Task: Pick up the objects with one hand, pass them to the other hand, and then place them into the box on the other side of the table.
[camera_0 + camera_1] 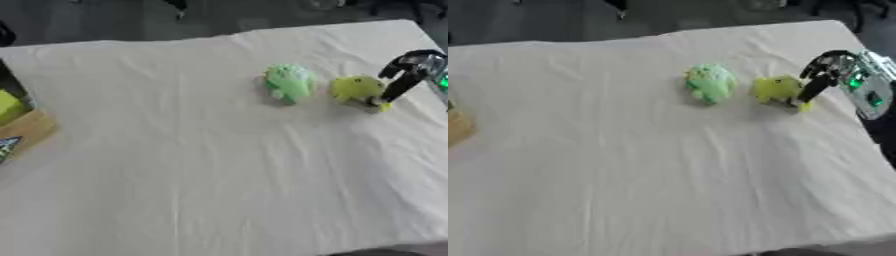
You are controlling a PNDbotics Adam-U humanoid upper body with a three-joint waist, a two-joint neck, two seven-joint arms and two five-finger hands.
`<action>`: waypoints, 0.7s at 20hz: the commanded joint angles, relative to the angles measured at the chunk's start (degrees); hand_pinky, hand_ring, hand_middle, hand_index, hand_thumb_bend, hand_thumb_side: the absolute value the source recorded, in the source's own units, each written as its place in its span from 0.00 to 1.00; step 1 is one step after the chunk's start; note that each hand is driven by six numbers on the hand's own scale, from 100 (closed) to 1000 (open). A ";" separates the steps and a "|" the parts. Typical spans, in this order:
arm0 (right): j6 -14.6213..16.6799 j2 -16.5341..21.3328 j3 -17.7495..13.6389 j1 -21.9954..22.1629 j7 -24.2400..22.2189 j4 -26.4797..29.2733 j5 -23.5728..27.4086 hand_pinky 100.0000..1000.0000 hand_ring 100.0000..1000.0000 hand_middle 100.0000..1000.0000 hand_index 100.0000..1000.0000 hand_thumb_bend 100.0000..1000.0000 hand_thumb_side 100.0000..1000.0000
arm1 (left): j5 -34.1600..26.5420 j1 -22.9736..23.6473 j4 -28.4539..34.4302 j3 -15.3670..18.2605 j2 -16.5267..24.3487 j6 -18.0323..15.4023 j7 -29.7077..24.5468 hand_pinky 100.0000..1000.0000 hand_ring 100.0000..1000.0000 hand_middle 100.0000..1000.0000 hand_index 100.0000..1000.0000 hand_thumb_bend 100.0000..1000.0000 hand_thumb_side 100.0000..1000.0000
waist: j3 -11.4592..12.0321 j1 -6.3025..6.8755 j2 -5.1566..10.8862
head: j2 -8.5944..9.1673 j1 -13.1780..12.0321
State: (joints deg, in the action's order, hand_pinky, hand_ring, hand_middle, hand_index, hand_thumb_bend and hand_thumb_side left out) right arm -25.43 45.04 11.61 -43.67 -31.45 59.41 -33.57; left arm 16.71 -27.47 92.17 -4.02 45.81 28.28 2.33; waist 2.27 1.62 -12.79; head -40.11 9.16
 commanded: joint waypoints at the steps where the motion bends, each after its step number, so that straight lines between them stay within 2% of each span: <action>1: -0.03 1.09 -0.94 -1.38 0.60 -0.74 -1.49 0.89 0.86 0.87 0.83 0.40 0.06 | -0.40 -0.66 0.67 1.27 1.27 0.08 0.37 0.55 0.67 0.59 0.78 0.10 0.44 | 0.13 0.04 0.64 | 0.73 -0.20; 2: -0.12 0.97 -1.12 -1.45 0.80 -1.18 -1.85 0.89 0.86 0.87 0.83 0.43 0.06 | -0.45 -0.65 0.67 1.29 1.24 0.12 0.42 0.55 0.67 0.59 0.78 0.11 0.45 | 0.18 0.07 0.53 | 0.79 -0.23; 5: -0.23 0.60 -1.63 -1.60 1.53 -2.33 -2.23 0.89 0.85 0.86 0.82 0.42 0.05 | -0.60 -0.64 0.70 1.32 1.20 0.16 0.53 0.55 0.67 0.59 0.78 0.10 0.46 | 0.28 0.17 0.24 | 0.90 -0.30; 14: -0.86 -0.25 -1.78 -1.50 4.02 -3.55 -0.78 0.88 0.80 0.77 0.78 0.18 0.01 | -0.80 -0.63 0.73 1.37 0.97 -0.02 0.73 0.55 0.67 0.59 0.78 0.07 0.47 | 0.38 0.32 -0.12 | 1.01 -0.30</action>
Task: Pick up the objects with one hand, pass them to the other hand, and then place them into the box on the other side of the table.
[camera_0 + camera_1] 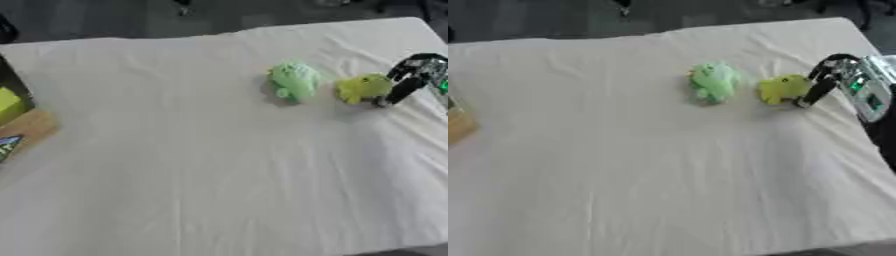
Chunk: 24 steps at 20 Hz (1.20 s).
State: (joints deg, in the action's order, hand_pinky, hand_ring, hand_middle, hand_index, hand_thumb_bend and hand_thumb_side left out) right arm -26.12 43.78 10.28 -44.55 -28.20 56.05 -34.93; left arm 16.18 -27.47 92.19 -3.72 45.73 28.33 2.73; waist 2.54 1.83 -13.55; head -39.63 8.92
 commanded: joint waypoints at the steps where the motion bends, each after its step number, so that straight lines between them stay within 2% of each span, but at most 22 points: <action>1: -0.11 0.95 -0.44 -0.56 1.01 -0.12 0.87 0.88 0.79 0.74 0.75 0.17 0.00 | -0.28 -0.58 0.68 1.08 1.04 -0.07 0.36 0.56 0.67 0.59 0.78 0.07 0.47 | 0.12 0.11 0.64 | 0.48 -0.06; 4: 0.16 1.06 -0.49 -0.31 2.34 0.55 1.77 0.87 0.75 0.61 0.65 0.10 0.00 | -0.26 -0.45 0.59 1.10 1.00 -0.10 0.47 0.55 0.68 0.59 0.78 0.06 0.48 | 0.06 0.03 0.67 | 0.36 -0.22; 8: 0.45 1.46 -0.53 0.13 4.72 1.87 2.95 0.86 0.71 0.51 0.56 0.02 0.00 | -0.08 -0.43 0.56 1.10 1.04 -0.15 0.58 0.55 0.68 0.59 0.78 0.05 0.48 | -0.02 -0.11 0.80 | 0.27 -0.48; 17: -1.09 2.54 -0.57 0.86 8.90 5.02 4.43 0.84 0.67 0.45 0.49 0.00 0.00 | 0.16 -0.31 0.41 1.12 1.16 -0.01 0.77 0.55 0.67 0.59 0.78 0.05 0.49 | -0.27 -0.46 1.17 | 0.21 -0.89; 24: -1.06 2.98 -0.24 1.10 8.11 5.50 4.32 0.85 0.68 0.47 0.50 0.00 0.00 | 0.27 -0.23 0.38 1.22 1.19 -0.02 0.84 0.55 0.67 0.59 0.78 0.05 0.49 | -0.32 -0.53 1.26 | 0.15 -0.99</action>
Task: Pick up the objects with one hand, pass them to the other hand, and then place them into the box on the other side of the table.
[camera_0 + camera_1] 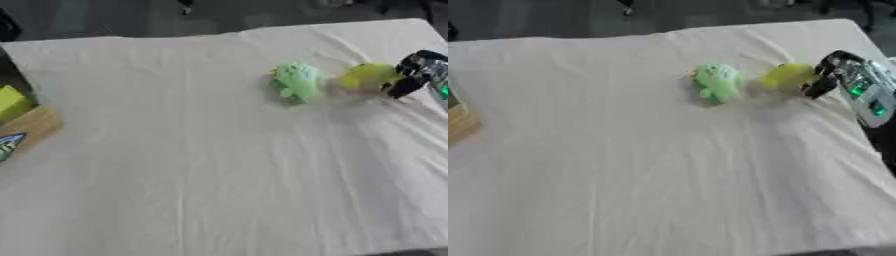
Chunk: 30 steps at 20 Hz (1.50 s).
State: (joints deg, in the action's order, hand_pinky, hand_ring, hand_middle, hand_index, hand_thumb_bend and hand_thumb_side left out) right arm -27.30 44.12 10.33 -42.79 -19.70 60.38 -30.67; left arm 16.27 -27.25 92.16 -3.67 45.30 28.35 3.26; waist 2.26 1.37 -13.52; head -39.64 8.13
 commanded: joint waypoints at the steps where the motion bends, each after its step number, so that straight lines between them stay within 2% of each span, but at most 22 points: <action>1: 0.22 2.70 -0.29 -0.62 -0.63 1.21 0.01 0.85 0.68 0.47 0.50 0.00 0.00 | 0.18 -0.40 0.39 1.17 1.63 -0.02 0.29 0.55 0.67 0.59 0.78 0.05 0.49 | -0.05 -0.08 1.24 | 0.13 -0.19; 8: 0.82 3.10 0.10 -0.29 -4.04 1.61 -1.82 0.85 0.69 0.50 0.53 0.05 0.00 | 0.16 -0.31 0.22 1.27 1.64 -0.01 0.45 0.55 0.67 0.59 0.78 0.05 0.49 | -0.05 -0.15 1.30 | 0.09 -0.30; 10: 1.01 3.13 0.45 -0.19 -6.37 1.33 -2.59 0.86 0.72 0.57 0.60 0.15 0.00 | 0.18 -0.30 0.21 1.29 1.63 -0.01 0.49 0.55 0.67 0.59 0.78 0.05 0.49 | -0.01 -0.17 1.32 | 0.06 -0.28; 11: 1.16 3.14 0.55 -0.17 -7.84 1.19 -3.07 0.87 0.75 0.64 0.66 0.24 0.00 | 0.18 -0.29 0.20 1.30 1.61 -0.02 0.51 0.55 0.67 0.59 0.78 0.05 0.49 | 0.00 -0.18 1.33 | 0.05 -0.29; 12: 1.35 3.16 0.62 -0.14 -9.43 1.07 -3.74 0.87 0.75 0.66 0.68 0.27 0.00 | 0.18 -0.28 0.19 1.32 1.62 -0.01 0.53 0.55 0.67 0.59 0.78 0.05 0.49 | 0.02 -0.18 1.33 | 0.05 -0.30; 13: 1.54 3.19 0.57 -0.14 -10.71 1.00 -4.49 0.88 0.78 0.72 0.75 0.34 0.01 | 0.18 -0.26 0.19 1.36 1.63 0.00 0.56 0.55 0.67 0.59 0.78 0.05 0.49 | 0.04 -0.18 1.33 | 0.06 -0.33; 15: 1.95 3.23 0.38 -0.19 -13.00 0.93 -6.03 0.90 0.82 0.79 0.82 0.42 0.01 | 0.18 -0.23 0.19 1.44 1.66 0.01 0.63 0.55 0.67 0.59 0.78 0.05 0.49 | 0.07 -0.18 1.34 | -0.02 -0.38; 17: 2.45 3.32 0.12 -0.36 -15.08 1.03 -7.49 0.91 0.84 0.82 0.85 0.46 0.00 | 0.18 -0.17 0.15 1.48 1.72 0.04 0.66 0.55 0.67 0.59 0.78 0.05 0.49 | 0.08 -0.18 1.35 | -0.10 -0.42; 22: 3.49 3.69 -0.47 -0.90 -18.16 1.93 -10.24 0.92 0.86 0.84 0.87 0.48 0.00 | 0.20 -0.11 -0.06 1.54 1.73 0.09 0.73 0.54 0.67 0.59 0.78 0.05 0.49 | 0.03 -0.25 1.40 | -0.20 -0.46; 30: 4.15 4.00 -0.68 -1.82 -19.43 3.37 -11.60 0.93 0.86 0.84 0.88 0.48 0.00 | 0.25 -0.06 -0.31 1.59 1.72 0.15 0.77 0.54 0.67 0.59 0.78 0.05 0.49 | 0.07 -0.35 1.44 | -0.20 -0.52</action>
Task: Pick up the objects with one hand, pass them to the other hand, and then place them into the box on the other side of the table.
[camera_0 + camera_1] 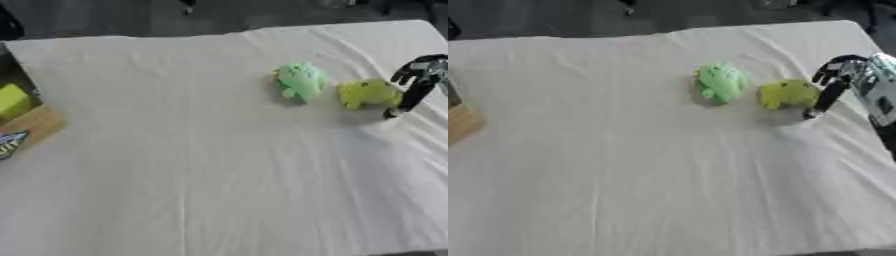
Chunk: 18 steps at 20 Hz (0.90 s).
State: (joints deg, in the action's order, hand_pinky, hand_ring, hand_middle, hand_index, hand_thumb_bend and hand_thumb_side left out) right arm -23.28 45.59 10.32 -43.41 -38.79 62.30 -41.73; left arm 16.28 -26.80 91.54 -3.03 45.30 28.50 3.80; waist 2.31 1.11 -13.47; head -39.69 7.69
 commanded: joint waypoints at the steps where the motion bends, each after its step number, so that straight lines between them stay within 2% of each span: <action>1: 0.19 2.50 -0.68 -1.31 -0.22 1.63 -0.52 0.93 0.86 0.84 0.88 0.48 0.00 | 0.25 -0.50 0.27 0.94 1.70 -0.01 0.25 0.54 0.67 0.59 0.78 0.05 0.49 | 0.02 -0.11 1.38 | -0.13 -0.07; 9: 0.14 2.07 -0.32 -2.25 1.22 2.05 0.01 0.92 0.85 0.83 0.88 0.48 0.00 | 0.48 -0.40 0.11 1.00 1.60 0.01 0.32 0.54 0.67 0.59 0.78 0.05 0.49 | 0.14 -0.16 1.34 | -0.12 0.03; 18: 0.51 1.27 0.52 -3.01 0.16 0.96 -0.01 0.92 0.85 0.83 0.87 0.48 0.00 | 0.34 -0.34 0.03 1.13 1.37 0.03 0.54 0.54 0.67 0.58 0.78 0.04 0.50 | 0.33 -0.22 1.20 | -0.18 0.07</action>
State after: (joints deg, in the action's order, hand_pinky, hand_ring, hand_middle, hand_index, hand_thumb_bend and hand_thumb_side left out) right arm -22.83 45.53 11.06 -45.18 -38.32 62.99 -41.63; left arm 16.66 -26.68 91.12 -2.99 45.29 28.60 4.01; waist 2.55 0.99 -13.47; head -39.69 7.71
